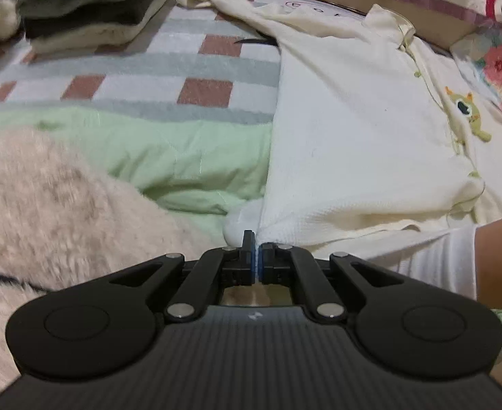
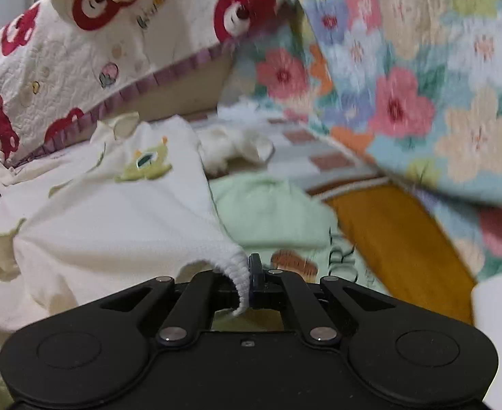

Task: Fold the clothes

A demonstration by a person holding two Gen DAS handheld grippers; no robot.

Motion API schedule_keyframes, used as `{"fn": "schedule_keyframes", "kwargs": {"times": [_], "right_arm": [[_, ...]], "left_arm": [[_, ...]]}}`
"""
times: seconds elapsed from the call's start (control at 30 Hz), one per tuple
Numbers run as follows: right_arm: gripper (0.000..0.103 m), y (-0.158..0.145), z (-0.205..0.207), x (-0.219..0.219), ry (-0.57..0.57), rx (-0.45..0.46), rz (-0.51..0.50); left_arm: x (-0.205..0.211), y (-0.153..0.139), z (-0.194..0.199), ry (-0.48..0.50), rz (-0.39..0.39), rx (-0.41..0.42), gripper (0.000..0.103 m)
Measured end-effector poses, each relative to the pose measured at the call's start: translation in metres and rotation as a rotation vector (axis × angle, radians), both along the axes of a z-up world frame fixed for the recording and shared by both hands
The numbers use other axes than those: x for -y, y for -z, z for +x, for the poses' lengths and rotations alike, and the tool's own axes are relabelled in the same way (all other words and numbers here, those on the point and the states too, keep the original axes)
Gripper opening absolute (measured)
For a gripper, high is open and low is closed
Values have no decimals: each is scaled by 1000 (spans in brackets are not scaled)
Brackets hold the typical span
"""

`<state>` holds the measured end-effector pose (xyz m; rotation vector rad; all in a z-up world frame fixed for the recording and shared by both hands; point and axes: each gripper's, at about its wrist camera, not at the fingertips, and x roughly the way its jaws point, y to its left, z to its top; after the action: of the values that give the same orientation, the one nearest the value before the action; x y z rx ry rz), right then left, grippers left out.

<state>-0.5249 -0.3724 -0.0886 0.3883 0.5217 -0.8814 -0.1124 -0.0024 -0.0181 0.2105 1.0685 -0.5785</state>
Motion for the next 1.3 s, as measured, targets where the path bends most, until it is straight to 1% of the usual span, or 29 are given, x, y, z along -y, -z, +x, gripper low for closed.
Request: {"fn": "schedule_keyframes", "kwargs": {"times": [0.1, 0.13, 0.17, 0.2, 0.23, 0.27, 0.3, 0.37, 0.4, 0.47, 0.53, 0.57, 0.63, 0.7, 0.77, 0.8, 0.87, 0.9, 1.0, 1.03, 1.07, 1.2, 1.23, 1.3], "right_arm": [[1, -5, 2, 3, -16, -21, -5], [2, -6, 2, 3, -18, -26, 2], [5, -6, 2, 4, -15, -28, 19], [13, -5, 2, 5, -11, -31, 39], [21, -7, 1, 3, -6, -47, 53], [38, -10, 1, 0, 0, -67, 64], [51, -13, 1, -3, 6, -86, 76], [52, -18, 0, -9, 17, -126, 100], [52, -23, -1, -15, 8, -128, 93], [53, -35, -1, -27, -17, -113, 75], [53, -45, -1, -36, -34, -77, 64], [54, -48, 3, -38, -50, -60, 62], [55, -49, 14, -40, -96, -23, 60], [55, -44, 35, -39, -144, -1, 106], [55, -47, 54, -39, -211, 67, 140], [55, -50, 66, -35, -245, 95, 149], [55, -59, 94, -27, -314, 147, 167], [55, -64, 110, -23, -352, 166, 170], [55, -86, 168, -14, -461, 183, 152], [55, -93, 188, -11, -497, 188, 146], [55, -103, 209, -9, -528, 193, 142], [55, -147, 297, 0, -657, 187, 142], [55, -153, 320, 2, -685, 163, 152], [55, -164, 368, 8, -737, 109, 176]], "left_arm": [[3, 2, 1, 25, 32, -26, 3], [4, 3, 2, 32, 44, -36, 7], [3, 3, 2, 35, 49, -45, 8], [3, 3, 1, 38, 55, -54, 9], [2, 3, 2, 43, 58, -64, 12], [2, 1, 2, 55, 57, -71, 17], [0, -2, 1, 72, 56, -73, 20], [-4, -10, -1, 104, 51, -78, 28], [-7, -15, -1, 111, 43, -85, 30], [-16, -27, 3, 104, 9, -108, 39], [-26, -39, 9, 87, -32, -113, 43], [-30, -44, 12, 75, -45, -95, 45], [-37, -51, 18, 39, -53, -22, 46], [-44, -55, 21, -20, -93, 22, 46], [-49, -60, 26, -42, -187, 41, 47], [-47, -62, 32, -44, -207, 60, 49], [-35, -65, 49, -31, -202, 101, 50], [-25, -66, 59, -19, -182, 126, 50], [8, -67, 90, 22, -116, 229, 52], [19, -67, 101, 32, -103, 250, 56], [28, -65, 114, 35, -105, 250, 58], [62, -53, 169, 7, -192, 141, 58], [70, -49, 181, -5, -209, 122, 58], [89, -41, 202, -23, -214, 120, 58]]}}
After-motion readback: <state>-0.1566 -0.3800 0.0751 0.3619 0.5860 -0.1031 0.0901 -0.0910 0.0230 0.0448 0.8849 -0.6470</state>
